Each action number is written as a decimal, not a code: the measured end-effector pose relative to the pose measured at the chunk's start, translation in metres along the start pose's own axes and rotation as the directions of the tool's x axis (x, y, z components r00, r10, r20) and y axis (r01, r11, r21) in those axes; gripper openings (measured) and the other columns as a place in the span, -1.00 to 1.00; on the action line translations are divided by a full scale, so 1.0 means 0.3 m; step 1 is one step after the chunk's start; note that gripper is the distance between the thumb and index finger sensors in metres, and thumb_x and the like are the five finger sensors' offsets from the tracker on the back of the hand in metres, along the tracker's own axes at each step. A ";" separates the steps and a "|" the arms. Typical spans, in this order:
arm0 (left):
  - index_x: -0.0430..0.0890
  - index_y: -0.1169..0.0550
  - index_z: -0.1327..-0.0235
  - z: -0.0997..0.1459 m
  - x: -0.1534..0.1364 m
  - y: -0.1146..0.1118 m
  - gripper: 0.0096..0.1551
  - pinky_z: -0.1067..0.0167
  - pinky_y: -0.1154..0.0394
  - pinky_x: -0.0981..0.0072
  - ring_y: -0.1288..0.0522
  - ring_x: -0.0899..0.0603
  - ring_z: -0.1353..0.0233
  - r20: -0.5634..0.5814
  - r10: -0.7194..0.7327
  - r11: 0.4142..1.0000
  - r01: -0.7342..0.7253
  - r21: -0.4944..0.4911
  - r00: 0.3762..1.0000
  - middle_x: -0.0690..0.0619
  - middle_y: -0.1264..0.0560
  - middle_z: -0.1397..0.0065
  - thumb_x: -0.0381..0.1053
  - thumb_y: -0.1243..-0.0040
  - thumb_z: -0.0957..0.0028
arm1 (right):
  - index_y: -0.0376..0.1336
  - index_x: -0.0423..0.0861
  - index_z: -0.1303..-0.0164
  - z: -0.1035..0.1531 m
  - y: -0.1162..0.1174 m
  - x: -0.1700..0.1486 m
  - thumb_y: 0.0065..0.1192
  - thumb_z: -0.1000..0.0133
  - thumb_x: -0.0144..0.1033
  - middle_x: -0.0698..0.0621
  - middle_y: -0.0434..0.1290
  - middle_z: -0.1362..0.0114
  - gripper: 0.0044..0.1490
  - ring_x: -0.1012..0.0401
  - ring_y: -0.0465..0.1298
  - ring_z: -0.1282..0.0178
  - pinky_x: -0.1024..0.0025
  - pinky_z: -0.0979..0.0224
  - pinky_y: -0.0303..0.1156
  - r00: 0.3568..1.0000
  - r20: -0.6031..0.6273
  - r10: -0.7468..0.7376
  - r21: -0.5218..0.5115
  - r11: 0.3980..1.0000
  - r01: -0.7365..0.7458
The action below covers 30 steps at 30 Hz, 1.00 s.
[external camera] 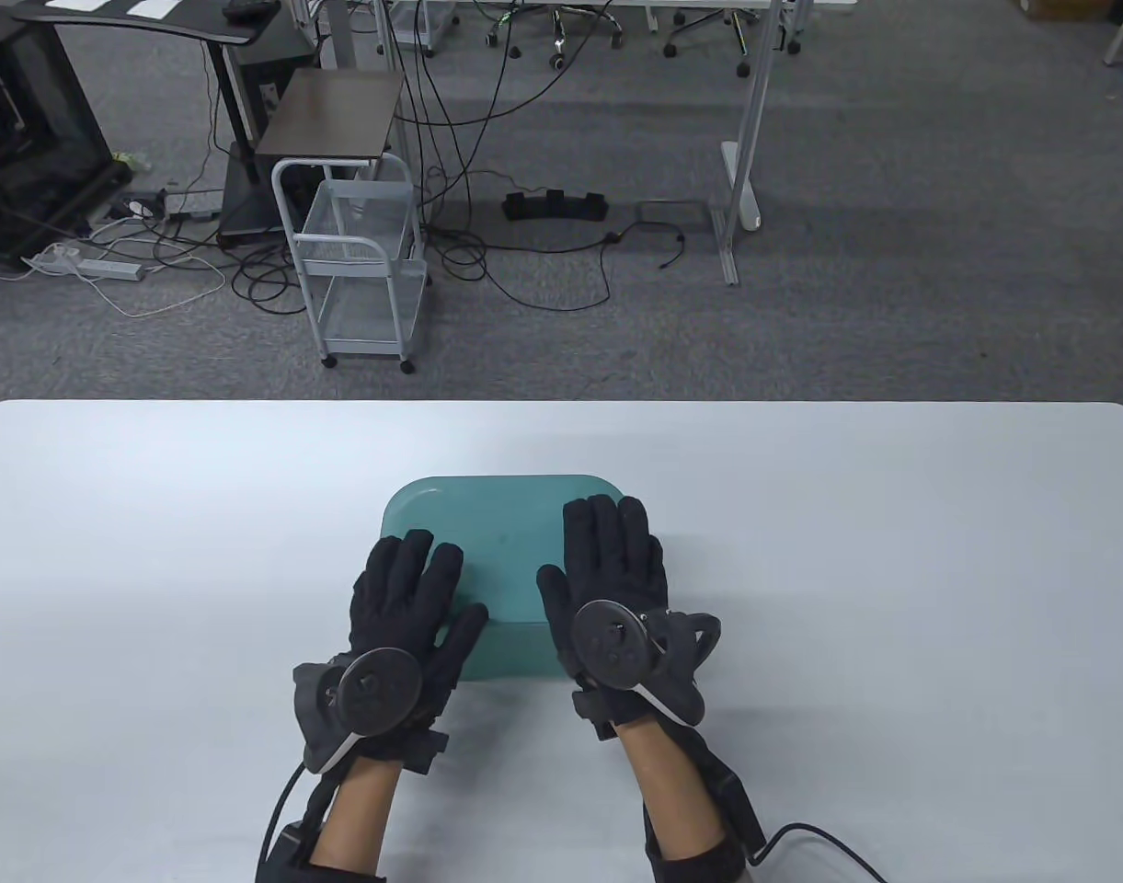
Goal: Cover the plastic storage box
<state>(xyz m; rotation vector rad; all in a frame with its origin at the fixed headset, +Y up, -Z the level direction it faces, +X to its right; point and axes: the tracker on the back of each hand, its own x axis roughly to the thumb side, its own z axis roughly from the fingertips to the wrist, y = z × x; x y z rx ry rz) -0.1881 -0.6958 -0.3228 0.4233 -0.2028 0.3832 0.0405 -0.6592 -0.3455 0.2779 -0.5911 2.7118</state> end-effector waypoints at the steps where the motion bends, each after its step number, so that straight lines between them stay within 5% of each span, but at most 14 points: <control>1: 0.19 -0.31 -0.68 0.007 -0.008 -0.022 -0.21 -0.70 0.13 -0.19 0.02 -0.27 -0.83 0.007 -0.032 0.999 0.032 -0.010 0.999 0.05 -0.15 -0.84 0.42 0.05 -0.16 | 0.04 -0.14 -0.72 0.003 0.027 -0.009 0.04 -0.24 0.13 -0.23 0.14 -0.80 -0.08 -0.23 0.03 -0.76 -0.20 -0.58 0.10 1.000 -0.011 0.011 0.024 1.000 -0.011; 2: 0.24 -0.23 -0.71 0.028 -0.025 -0.040 -0.19 -0.71 0.16 -0.15 0.07 -0.22 -0.84 0.016 -0.088 0.996 0.088 0.010 0.996 0.11 -0.11 -0.85 0.46 0.16 -0.16 | 0.05 -0.14 -0.73 0.008 0.075 -0.025 0.03 -0.22 0.20 -0.23 0.16 -0.80 -0.04 -0.25 0.08 -0.74 -0.22 -0.57 0.11 0.999 -0.041 0.026 0.079 0.997 -0.023; 3: 0.28 -0.24 -0.71 0.030 -0.032 -0.045 -0.19 -0.73 0.13 -0.09 0.02 -0.16 -0.84 0.038 -0.115 0.992 0.113 0.056 0.993 0.14 -0.13 -0.86 0.49 0.16 -0.16 | 0.07 -0.09 -0.72 0.021 0.120 -0.039 -0.20 -0.25 0.27 -0.14 0.03 -0.85 -0.06 -0.21 -0.06 -0.78 -0.27 -0.58 0.05 0.998 -0.059 0.033 0.154 0.988 -0.023; 4: 0.30 -0.23 -0.70 0.030 -0.031 -0.047 -0.19 -0.72 0.13 -0.08 0.02 -0.15 -0.83 0.035 -0.144 0.989 0.142 0.040 0.989 0.15 -0.13 -0.85 0.51 0.18 -0.15 | -0.03 0.01 -0.75 0.040 0.125 -0.050 -0.35 -0.23 0.34 -0.04 -0.07 -0.88 -0.05 -0.13 -0.15 -0.81 -0.22 -0.62 0.03 0.997 -0.060 0.038 0.099 0.995 -0.032; 5: 0.29 -0.23 -0.70 0.028 -0.028 -0.047 -0.19 -0.72 0.12 -0.09 0.01 -0.15 -0.83 0.036 -0.146 0.988 0.144 0.046 0.989 0.14 -0.14 -0.85 0.51 0.18 -0.15 | 0.10 -0.06 -0.73 0.035 0.122 -0.052 -0.25 -0.26 0.32 -0.11 0.08 -0.86 -0.05 -0.17 -0.03 -0.80 -0.24 -0.56 0.12 1.000 0.000 0.004 -0.027 1.000 -0.004; 7: 0.29 -0.24 -0.69 0.029 -0.025 -0.054 -0.19 -0.72 0.14 -0.09 0.02 -0.14 -0.83 0.014 -0.119 0.992 0.119 0.048 0.993 0.14 -0.14 -0.84 0.51 0.17 -0.14 | 0.04 -0.03 -0.74 0.032 0.130 -0.052 -0.28 -0.25 0.33 -0.07 0.01 -0.87 -0.06 -0.14 -0.10 -0.81 -0.23 -0.60 0.05 0.998 -0.056 0.000 0.091 0.996 0.005; 13: 0.28 -0.25 -0.67 0.028 -0.025 -0.055 -0.18 -0.71 0.15 -0.10 0.02 -0.14 -0.82 0.007 -0.113 0.993 0.113 0.043 0.994 0.15 -0.15 -0.83 0.52 0.15 -0.12 | 0.05 -0.03 -0.74 0.029 0.130 -0.052 -0.30 -0.26 0.32 -0.07 0.01 -0.87 -0.06 -0.15 -0.09 -0.81 -0.24 -0.59 0.06 0.999 -0.039 0.020 0.078 0.997 -0.017; 19: 0.29 -0.26 -0.67 0.015 -0.021 -0.036 -0.18 -0.71 0.14 -0.08 0.01 -0.13 -0.82 -0.009 -0.103 0.995 0.103 -0.007 0.995 0.15 -0.15 -0.82 0.52 0.10 -0.11 | -0.04 -0.01 -0.78 0.001 0.091 -0.048 -0.27 -0.24 0.28 -0.02 -0.10 -0.90 -0.06 -0.13 -0.19 -0.82 -0.34 -0.58 -0.05 0.996 -0.085 0.017 0.260 0.965 0.006; 23: 0.25 -0.31 -0.67 -0.048 -0.006 0.039 -0.14 -0.70 0.05 -0.14 -0.05 -0.19 -0.82 -0.036 -0.062 0.986 0.056 -0.160 0.997 0.11 -0.20 -0.82 0.49 -0.07 -0.07 | -0.11 -0.01 -0.80 -0.035 0.031 -0.048 -0.22 -0.19 0.40 -0.02 -0.17 -0.91 0.06 -0.16 -0.28 -0.80 -0.34 -0.58 -0.14 0.983 -0.174 -0.064 0.399 0.908 0.130; 25: 0.39 -0.08 -0.72 -0.077 -0.007 0.094 0.06 -0.69 0.15 -0.27 0.10 -0.24 -0.85 -0.053 -0.024 0.967 0.009 -0.256 0.998 0.14 -0.09 -0.88 0.53 -0.19 0.07 | -0.21 -0.01 -0.80 -0.050 -0.027 -0.050 -0.22 -0.17 0.46 -0.07 -0.21 -0.91 0.12 -0.18 -0.30 -0.80 -0.33 -0.60 -0.18 0.973 -0.190 -0.133 0.351 0.916 0.193; 27: 0.38 -0.07 -0.74 -0.089 -0.015 0.172 0.10 -0.68 0.18 -0.31 0.16 -0.27 -0.86 -0.039 -0.052 0.984 0.045 -0.174 0.998 0.15 -0.03 -0.90 0.57 -0.17 0.10 | -0.15 0.00 -0.80 -0.056 -0.109 -0.069 -0.13 -0.12 0.50 -0.10 -0.14 -0.91 0.17 -0.23 -0.23 -0.80 -0.37 -0.58 -0.13 0.968 -0.183 -0.171 0.192 0.960 0.206; 30: 0.35 -0.04 -0.77 -0.075 -0.044 0.263 0.14 -0.67 0.18 -0.34 0.19 -0.30 -0.86 -0.032 -0.046 0.997 0.044 -0.067 0.998 0.13 0.02 -0.91 0.62 -0.13 0.10 | -0.22 0.02 -0.81 -0.038 -0.170 -0.109 -0.16 -0.10 0.57 -0.12 -0.23 -0.92 0.22 -0.26 -0.30 -0.80 -0.38 -0.60 -0.19 0.968 -0.179 -0.177 0.161 0.965 0.206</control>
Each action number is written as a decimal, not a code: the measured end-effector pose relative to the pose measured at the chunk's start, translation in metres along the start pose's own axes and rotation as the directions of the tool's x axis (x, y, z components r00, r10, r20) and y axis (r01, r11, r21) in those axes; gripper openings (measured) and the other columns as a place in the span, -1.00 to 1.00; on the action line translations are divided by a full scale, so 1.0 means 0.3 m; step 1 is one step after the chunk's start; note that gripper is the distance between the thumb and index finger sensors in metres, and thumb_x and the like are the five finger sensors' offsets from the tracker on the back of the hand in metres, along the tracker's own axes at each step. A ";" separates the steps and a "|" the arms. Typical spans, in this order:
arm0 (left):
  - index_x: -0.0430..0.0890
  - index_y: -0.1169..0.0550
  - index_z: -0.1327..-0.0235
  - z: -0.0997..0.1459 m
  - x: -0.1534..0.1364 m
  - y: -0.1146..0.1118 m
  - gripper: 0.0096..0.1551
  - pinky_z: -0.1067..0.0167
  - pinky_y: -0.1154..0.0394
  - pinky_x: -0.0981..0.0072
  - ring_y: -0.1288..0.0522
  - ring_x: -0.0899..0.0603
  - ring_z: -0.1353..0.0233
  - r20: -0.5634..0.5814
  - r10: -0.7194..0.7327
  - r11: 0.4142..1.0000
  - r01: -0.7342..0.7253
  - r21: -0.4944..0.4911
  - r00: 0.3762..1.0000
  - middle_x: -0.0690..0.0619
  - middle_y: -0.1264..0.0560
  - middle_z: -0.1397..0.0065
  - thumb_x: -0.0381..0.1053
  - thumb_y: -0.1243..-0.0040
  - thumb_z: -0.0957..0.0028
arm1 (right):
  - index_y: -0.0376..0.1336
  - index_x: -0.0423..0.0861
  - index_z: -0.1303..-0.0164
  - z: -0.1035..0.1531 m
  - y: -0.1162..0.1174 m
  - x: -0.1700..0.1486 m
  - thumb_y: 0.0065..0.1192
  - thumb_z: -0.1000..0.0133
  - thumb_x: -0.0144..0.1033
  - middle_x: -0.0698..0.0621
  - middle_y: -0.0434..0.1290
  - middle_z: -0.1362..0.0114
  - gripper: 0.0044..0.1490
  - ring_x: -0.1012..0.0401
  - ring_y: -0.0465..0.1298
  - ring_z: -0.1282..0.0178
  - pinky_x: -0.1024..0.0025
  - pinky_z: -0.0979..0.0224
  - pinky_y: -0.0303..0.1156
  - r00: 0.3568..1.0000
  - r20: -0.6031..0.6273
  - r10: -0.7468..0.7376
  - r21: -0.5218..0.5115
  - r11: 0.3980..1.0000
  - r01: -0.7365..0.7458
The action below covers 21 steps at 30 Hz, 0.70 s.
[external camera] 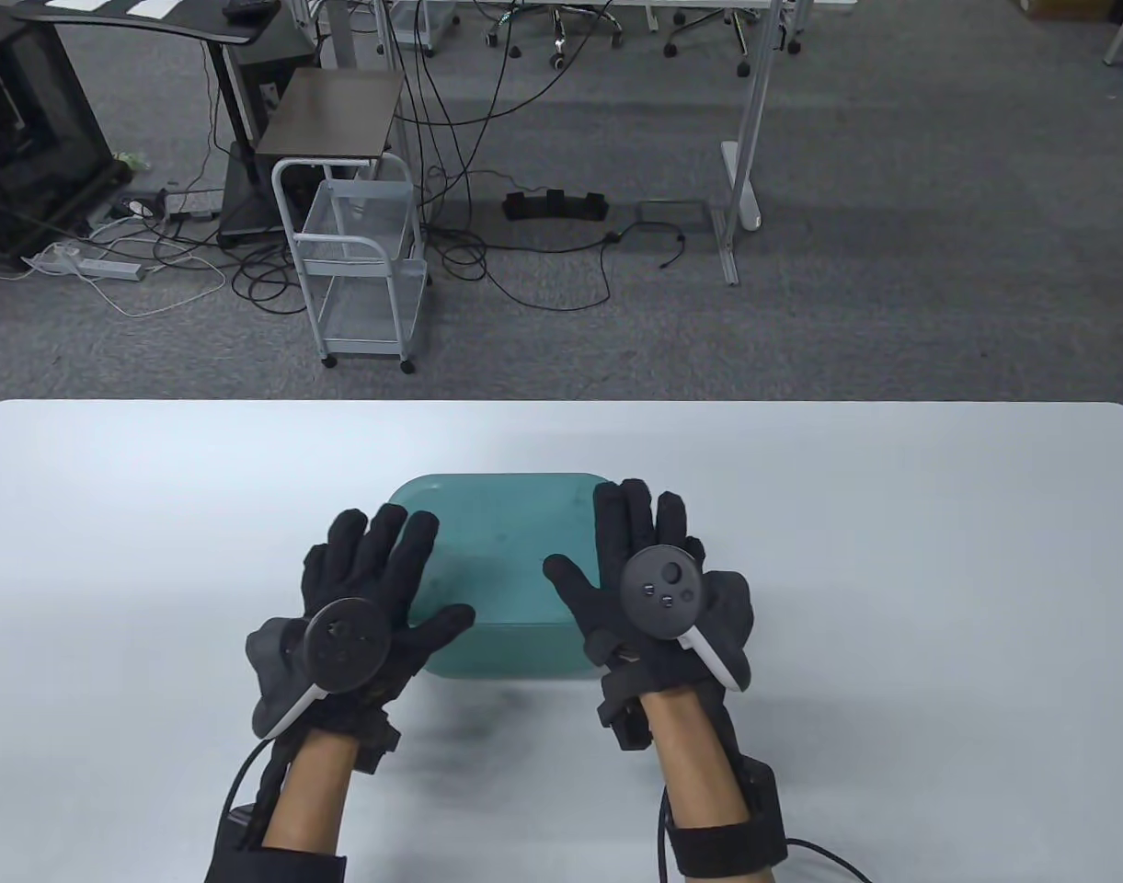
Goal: Cover the plastic storage box
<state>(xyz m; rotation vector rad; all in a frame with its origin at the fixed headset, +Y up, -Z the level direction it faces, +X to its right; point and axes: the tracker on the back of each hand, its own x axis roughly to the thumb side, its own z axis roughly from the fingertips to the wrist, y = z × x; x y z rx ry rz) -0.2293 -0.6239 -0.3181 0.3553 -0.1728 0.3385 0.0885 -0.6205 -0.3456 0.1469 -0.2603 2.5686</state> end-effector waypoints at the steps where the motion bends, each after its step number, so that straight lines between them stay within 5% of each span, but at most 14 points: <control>1: 0.35 -0.03 -0.77 0.016 -0.019 0.019 0.15 -0.67 0.19 -0.34 0.20 -0.30 -0.86 -0.009 0.008 0.999 -0.008 0.034 1.000 0.12 0.03 -0.92 0.63 -0.13 0.11 | -0.22 0.02 -0.82 0.016 -0.015 -0.025 -0.17 -0.08 0.58 -0.12 -0.22 -0.92 0.24 -0.26 -0.31 -0.79 -0.39 -0.60 -0.21 1.000 -0.001 -0.005 -0.025 1.000 0.005; 4: 0.34 -0.01 -0.78 0.092 -0.092 0.025 0.20 -0.65 0.21 -0.39 0.24 -0.36 -0.85 -0.044 0.024 0.989 -0.017 0.145 0.999 0.11 0.06 -0.93 0.67 -0.12 0.13 | -0.25 0.06 -0.83 0.069 -0.019 -0.123 -0.22 -0.07 0.64 -0.12 -0.23 -0.93 0.26 -0.29 -0.37 -0.78 -0.40 -0.56 -0.32 1.000 0.008 0.008 -0.024 1.000 -0.008; 8: 0.33 0.02 -0.80 0.170 -0.175 -0.072 0.25 -0.63 0.22 -0.42 0.26 -0.40 -0.84 -0.101 0.017 0.991 -0.004 0.134 0.995 0.06 0.09 -0.93 0.72 -0.08 0.16 | -0.24 0.08 -0.84 0.134 0.050 -0.254 -0.25 -0.03 0.69 -0.15 -0.25 -0.93 0.29 -0.33 -0.40 -0.75 -0.44 -0.51 -0.39 0.997 -0.007 0.071 -0.086 0.994 -0.071; 12: 0.32 0.10 -0.78 0.222 -0.227 -0.169 0.27 -0.62 0.18 -0.44 0.27 -0.39 -0.83 -0.123 -0.026 0.993 0.041 0.115 0.992 0.03 0.11 -0.92 0.72 -0.05 0.16 | -0.19 0.07 -0.82 0.162 0.168 -0.377 -0.22 0.00 0.67 -0.17 -0.17 -0.92 0.29 -0.34 -0.34 -0.76 -0.45 -0.51 -0.38 0.989 -0.070 0.129 -0.032 0.991 -0.132; 14: 0.29 0.07 -0.79 0.231 -0.234 -0.164 0.27 -0.61 0.16 -0.44 0.24 -0.41 -0.82 -0.119 -0.008 0.992 0.023 0.128 0.993 0.00 0.09 -0.92 0.72 -0.05 0.15 | -0.31 0.08 -0.83 0.169 0.187 -0.406 -0.34 -0.02 0.70 -0.16 -0.28 -0.93 0.30 -0.34 -0.40 -0.75 -0.44 -0.51 -0.40 0.981 -0.118 0.153 0.068 0.987 -0.146; 21: 0.28 0.05 -0.79 0.241 -0.271 -0.195 0.26 -0.60 0.17 -0.45 0.24 -0.42 -0.82 -0.153 0.039 0.996 -0.027 0.080 0.988 -0.01 0.08 -0.91 0.70 -0.05 0.15 | -0.27 0.05 -0.82 0.175 0.194 -0.404 -0.30 -0.02 0.67 -0.20 -0.21 -0.92 0.30 -0.31 -0.37 -0.76 -0.43 -0.52 -0.38 0.989 -0.101 0.110 0.021 0.994 -0.108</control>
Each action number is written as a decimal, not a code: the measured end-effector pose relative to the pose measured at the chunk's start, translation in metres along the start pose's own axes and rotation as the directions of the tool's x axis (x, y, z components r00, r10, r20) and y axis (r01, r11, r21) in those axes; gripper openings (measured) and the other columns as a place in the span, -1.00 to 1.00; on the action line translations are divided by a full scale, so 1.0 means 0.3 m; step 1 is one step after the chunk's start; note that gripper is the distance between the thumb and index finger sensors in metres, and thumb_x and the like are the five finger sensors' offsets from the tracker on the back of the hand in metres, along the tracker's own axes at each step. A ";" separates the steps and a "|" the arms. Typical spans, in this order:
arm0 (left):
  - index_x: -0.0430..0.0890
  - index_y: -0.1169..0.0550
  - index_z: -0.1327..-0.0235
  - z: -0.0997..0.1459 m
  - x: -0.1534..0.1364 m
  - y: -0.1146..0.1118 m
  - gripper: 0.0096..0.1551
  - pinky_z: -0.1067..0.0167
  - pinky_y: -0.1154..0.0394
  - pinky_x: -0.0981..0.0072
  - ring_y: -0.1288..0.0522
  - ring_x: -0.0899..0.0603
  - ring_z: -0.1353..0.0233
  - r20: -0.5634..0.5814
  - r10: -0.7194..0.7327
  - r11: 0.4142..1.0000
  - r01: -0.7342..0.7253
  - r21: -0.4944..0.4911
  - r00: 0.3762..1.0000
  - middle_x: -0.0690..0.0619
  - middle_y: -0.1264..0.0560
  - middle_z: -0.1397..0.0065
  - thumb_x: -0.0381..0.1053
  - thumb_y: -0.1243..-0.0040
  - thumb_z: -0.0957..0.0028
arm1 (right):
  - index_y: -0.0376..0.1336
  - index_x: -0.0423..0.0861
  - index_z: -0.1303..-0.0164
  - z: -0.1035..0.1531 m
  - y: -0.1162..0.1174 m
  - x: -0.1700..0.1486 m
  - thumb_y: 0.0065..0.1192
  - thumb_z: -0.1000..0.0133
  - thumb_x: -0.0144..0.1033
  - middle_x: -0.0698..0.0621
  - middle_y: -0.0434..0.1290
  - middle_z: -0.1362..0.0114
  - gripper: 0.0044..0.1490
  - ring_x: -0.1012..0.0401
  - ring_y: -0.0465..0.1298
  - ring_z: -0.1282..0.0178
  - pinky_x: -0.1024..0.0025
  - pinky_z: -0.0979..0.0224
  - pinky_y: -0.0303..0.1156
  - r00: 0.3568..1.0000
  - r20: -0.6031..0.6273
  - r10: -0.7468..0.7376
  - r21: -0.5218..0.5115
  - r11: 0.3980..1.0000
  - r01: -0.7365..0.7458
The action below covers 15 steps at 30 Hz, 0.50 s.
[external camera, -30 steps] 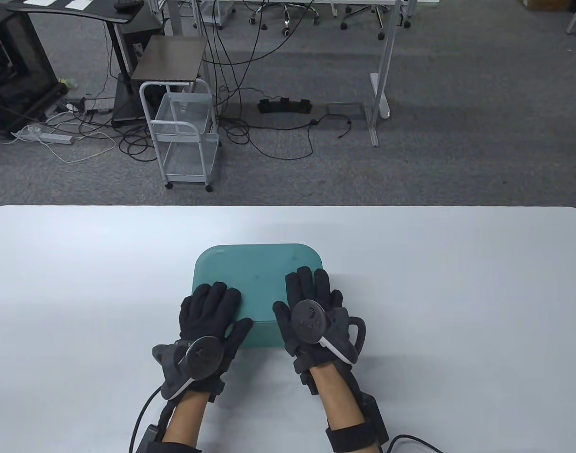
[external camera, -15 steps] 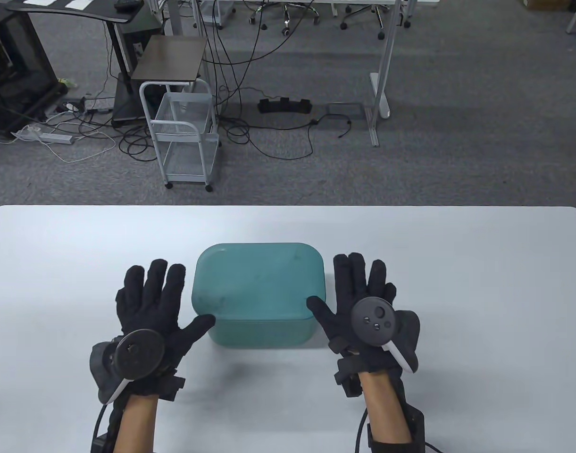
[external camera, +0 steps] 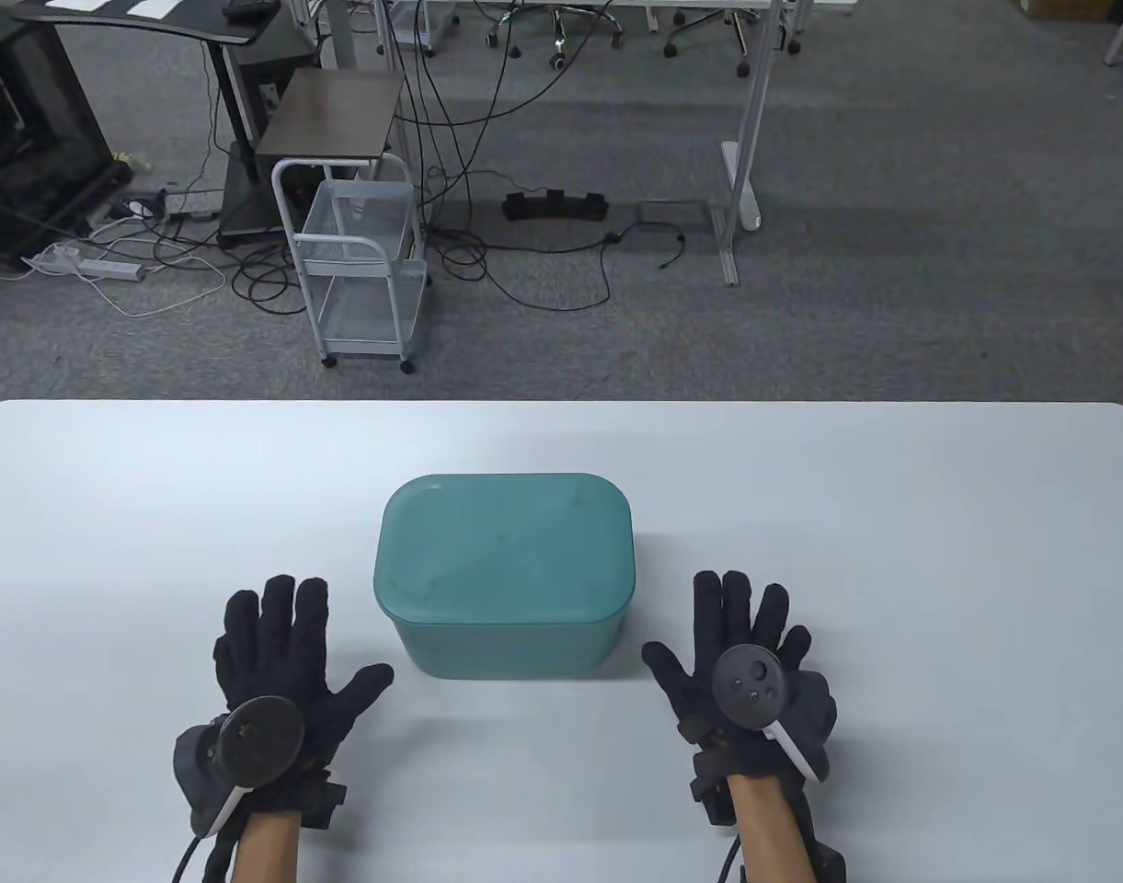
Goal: Cover the plastic storage box
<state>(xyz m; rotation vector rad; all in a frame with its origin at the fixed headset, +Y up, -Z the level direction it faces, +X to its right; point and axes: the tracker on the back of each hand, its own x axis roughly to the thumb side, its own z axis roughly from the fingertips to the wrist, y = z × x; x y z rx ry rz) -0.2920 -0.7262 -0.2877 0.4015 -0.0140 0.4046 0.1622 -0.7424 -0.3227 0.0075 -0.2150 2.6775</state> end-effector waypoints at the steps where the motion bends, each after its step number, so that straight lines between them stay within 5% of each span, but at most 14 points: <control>1: 0.28 0.05 -0.79 0.001 -0.004 -0.004 0.26 -0.60 0.17 -0.45 0.24 -0.42 -0.82 -0.007 0.010 1.000 -0.010 -0.005 1.000 -0.01 0.08 -0.91 0.70 -0.05 0.15 | -0.27 0.04 -0.82 0.002 -0.001 0.004 -0.30 -0.02 0.67 -0.21 -0.21 -0.92 0.30 -0.31 -0.36 -0.77 -0.43 -0.52 -0.38 1.000 0.009 0.001 -0.007 1.000 -0.001; 15: 0.27 0.03 -0.80 0.000 0.004 0.004 0.24 -0.60 0.17 -0.45 0.24 -0.42 -0.82 0.005 0.060 0.998 -0.060 0.003 0.998 -0.01 0.08 -0.91 0.70 -0.04 0.13 | -0.23 0.00 -0.81 0.007 -0.001 0.010 -0.28 -0.03 0.65 -0.22 -0.15 -0.90 0.29 -0.28 -0.31 -0.78 -0.41 -0.53 -0.34 0.999 0.029 -0.022 -0.054 0.998 0.023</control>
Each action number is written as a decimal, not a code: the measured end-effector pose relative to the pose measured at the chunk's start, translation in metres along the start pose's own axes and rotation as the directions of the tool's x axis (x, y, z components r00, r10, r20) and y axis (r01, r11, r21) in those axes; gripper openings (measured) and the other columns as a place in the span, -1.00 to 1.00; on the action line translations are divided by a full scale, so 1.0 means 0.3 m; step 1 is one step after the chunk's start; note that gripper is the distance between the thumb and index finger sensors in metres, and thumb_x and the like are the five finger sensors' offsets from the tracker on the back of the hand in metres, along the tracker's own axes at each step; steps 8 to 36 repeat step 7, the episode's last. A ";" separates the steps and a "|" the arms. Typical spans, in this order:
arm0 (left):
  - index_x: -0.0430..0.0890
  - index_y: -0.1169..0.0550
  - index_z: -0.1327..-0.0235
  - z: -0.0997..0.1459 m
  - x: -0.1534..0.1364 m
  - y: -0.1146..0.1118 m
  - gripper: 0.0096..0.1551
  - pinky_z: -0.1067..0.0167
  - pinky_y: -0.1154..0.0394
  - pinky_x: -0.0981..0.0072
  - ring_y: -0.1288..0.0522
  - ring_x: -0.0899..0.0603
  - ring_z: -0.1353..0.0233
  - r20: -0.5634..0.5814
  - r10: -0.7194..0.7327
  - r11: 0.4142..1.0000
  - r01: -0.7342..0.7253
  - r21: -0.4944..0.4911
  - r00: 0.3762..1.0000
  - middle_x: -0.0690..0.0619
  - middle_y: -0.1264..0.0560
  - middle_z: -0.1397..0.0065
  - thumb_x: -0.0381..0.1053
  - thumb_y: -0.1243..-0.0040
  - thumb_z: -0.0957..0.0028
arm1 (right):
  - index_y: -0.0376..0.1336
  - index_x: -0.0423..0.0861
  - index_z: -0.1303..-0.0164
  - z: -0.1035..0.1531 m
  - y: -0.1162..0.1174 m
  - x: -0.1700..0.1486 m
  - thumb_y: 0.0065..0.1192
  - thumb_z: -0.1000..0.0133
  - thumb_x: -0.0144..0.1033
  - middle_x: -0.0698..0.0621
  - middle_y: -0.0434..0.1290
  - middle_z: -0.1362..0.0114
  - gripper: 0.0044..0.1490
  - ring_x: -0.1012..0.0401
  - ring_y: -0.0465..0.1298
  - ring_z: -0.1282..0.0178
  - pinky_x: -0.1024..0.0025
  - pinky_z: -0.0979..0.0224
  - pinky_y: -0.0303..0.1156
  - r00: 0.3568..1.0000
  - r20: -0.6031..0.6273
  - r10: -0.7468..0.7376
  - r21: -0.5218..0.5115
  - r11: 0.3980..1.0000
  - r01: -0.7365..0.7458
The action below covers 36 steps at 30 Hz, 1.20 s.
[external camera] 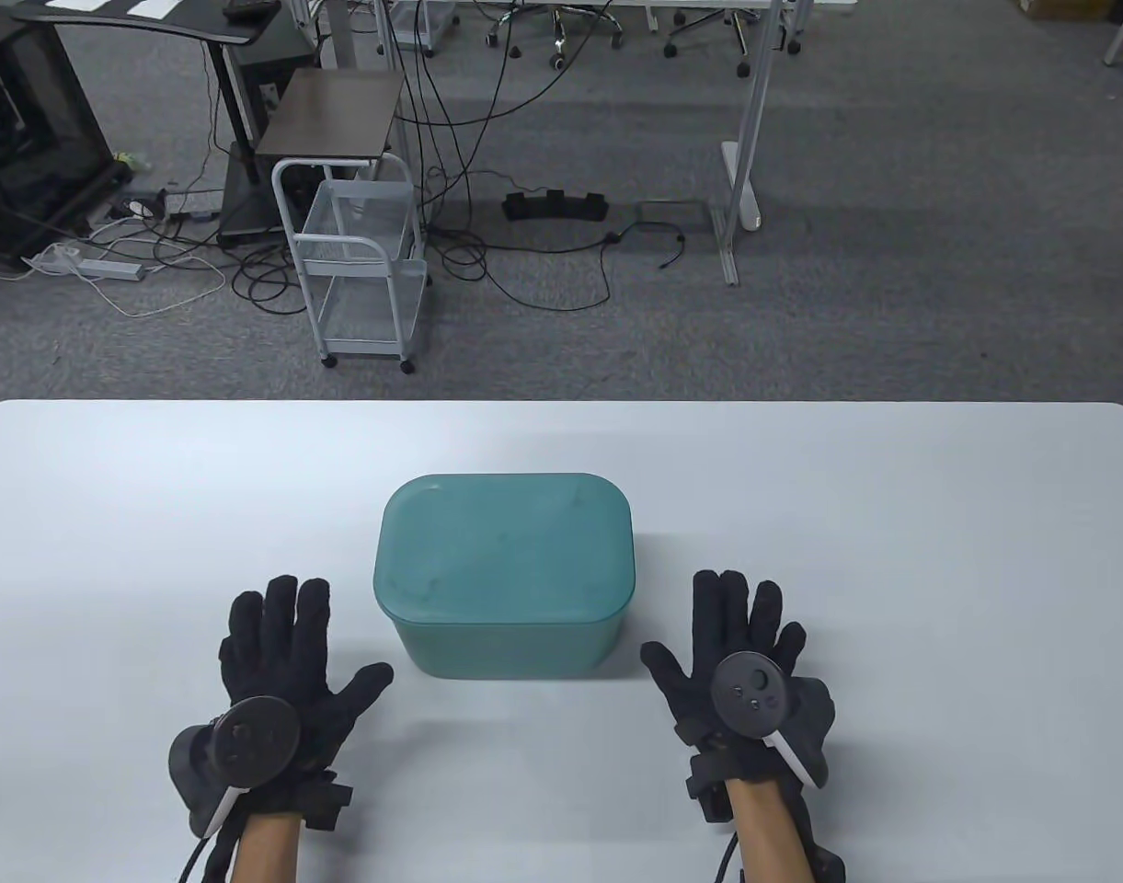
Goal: Cover the plastic storage box
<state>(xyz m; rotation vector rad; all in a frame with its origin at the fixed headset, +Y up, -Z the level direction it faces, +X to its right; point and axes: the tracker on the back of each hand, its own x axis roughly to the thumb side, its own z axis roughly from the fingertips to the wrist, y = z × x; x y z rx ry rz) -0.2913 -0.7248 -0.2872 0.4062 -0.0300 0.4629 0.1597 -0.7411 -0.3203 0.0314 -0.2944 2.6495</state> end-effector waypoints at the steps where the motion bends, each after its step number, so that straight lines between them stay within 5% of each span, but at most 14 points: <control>1: 0.27 0.03 -0.80 0.000 -0.001 -0.001 0.23 -0.60 0.17 -0.44 0.23 -0.43 -0.82 -0.001 0.000 1.000 0.000 0.000 1.000 -0.01 0.08 -0.91 0.70 -0.04 0.12 | -0.23 0.00 -0.81 -0.001 0.001 0.000 -0.28 -0.04 0.64 -0.22 -0.15 -0.90 0.29 -0.28 -0.31 -0.78 -0.41 -0.53 -0.34 1.000 0.000 -0.001 0.002 1.000 0.001; 36: 0.27 0.02 -0.80 -0.003 -0.002 -0.006 0.23 -0.61 0.17 -0.44 0.23 -0.43 -0.82 -0.009 -0.005 1.000 0.005 -0.018 1.000 0.00 0.08 -0.91 0.69 -0.03 0.12 | -0.23 0.00 -0.81 -0.011 0.008 -0.001 -0.27 -0.03 0.64 -0.21 -0.16 -0.90 0.28 -0.27 -0.32 -0.78 -0.39 -0.54 -0.36 1.000 -0.009 -0.011 0.020 1.000 0.011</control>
